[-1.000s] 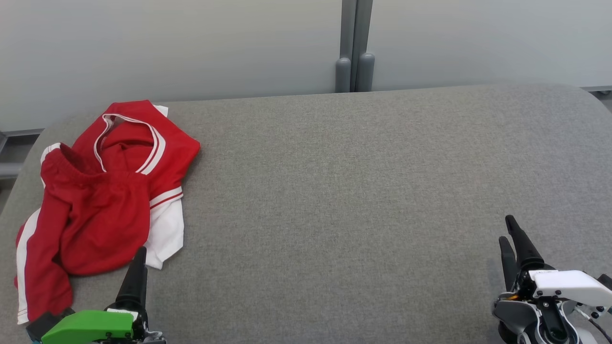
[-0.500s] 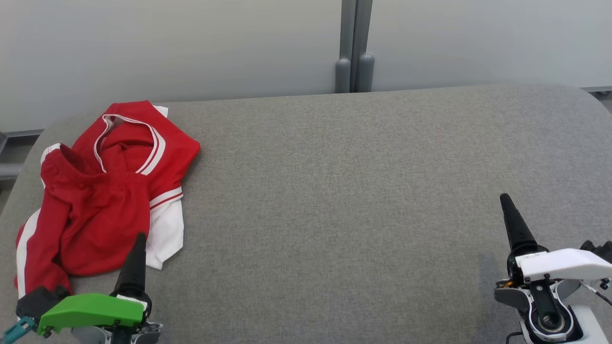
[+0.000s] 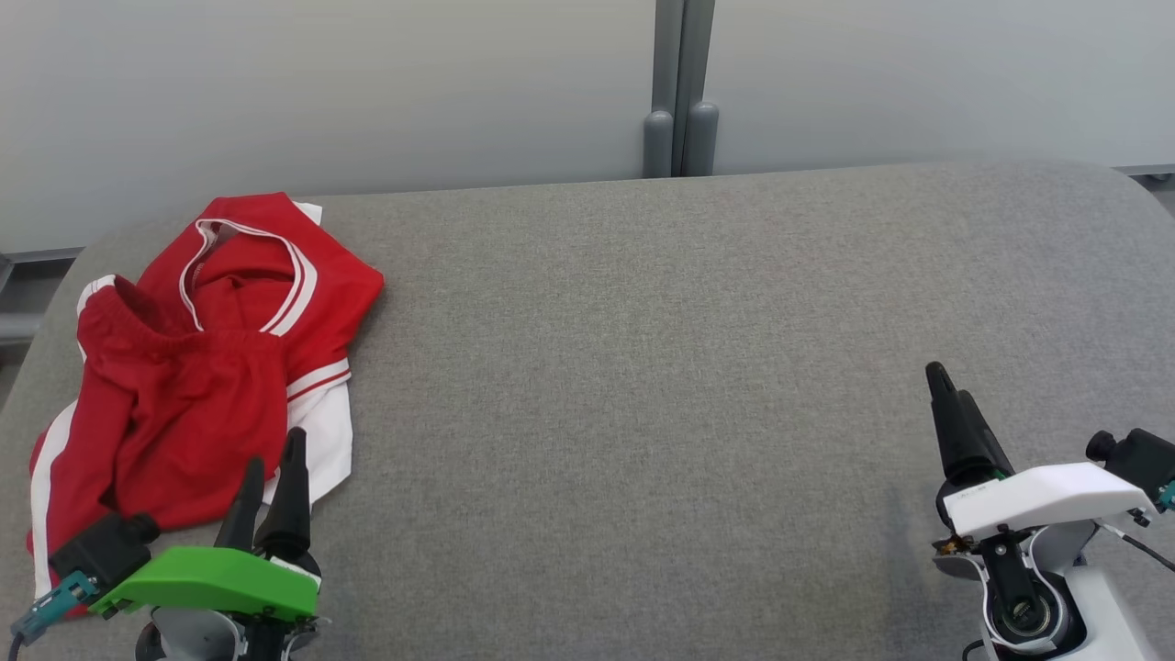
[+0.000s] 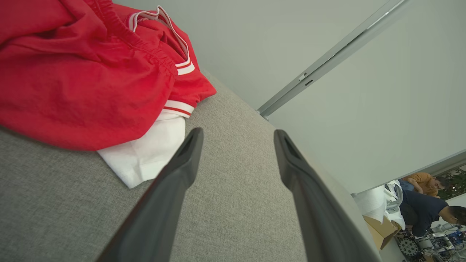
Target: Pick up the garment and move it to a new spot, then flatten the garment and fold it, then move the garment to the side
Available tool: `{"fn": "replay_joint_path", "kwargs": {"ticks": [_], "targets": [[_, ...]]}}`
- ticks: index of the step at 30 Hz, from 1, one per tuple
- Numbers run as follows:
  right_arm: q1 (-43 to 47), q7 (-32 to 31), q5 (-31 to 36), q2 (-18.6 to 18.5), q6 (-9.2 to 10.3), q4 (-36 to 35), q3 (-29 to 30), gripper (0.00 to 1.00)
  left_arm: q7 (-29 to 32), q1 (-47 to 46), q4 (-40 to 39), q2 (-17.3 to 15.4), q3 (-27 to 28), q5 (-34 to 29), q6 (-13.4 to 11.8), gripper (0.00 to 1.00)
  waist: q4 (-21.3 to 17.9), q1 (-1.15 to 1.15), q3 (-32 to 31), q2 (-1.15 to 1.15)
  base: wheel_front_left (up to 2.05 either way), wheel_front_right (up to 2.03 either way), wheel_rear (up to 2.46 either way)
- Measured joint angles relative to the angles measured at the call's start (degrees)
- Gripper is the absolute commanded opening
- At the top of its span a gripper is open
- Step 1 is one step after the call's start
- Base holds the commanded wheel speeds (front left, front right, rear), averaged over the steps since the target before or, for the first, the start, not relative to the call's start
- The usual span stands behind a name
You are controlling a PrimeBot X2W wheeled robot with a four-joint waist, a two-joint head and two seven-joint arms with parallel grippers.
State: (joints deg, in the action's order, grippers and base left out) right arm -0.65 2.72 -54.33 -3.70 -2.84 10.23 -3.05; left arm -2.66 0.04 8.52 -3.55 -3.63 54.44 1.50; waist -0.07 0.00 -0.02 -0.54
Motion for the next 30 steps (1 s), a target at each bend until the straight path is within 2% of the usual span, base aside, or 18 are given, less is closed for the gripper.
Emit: {"fn": "replay_joint_path", "kwargs": {"ticks": [30], "targets": [[0.21,5.41,24.74,-1.42,4.00,-3.85,-6.51,1.00,-5.61,2.93,-5.64,0.33,-2.04,-25.37,-4.10,1.00,-0.07,0.00,0.01,0.00,0.00,0.00,0.00]]}}
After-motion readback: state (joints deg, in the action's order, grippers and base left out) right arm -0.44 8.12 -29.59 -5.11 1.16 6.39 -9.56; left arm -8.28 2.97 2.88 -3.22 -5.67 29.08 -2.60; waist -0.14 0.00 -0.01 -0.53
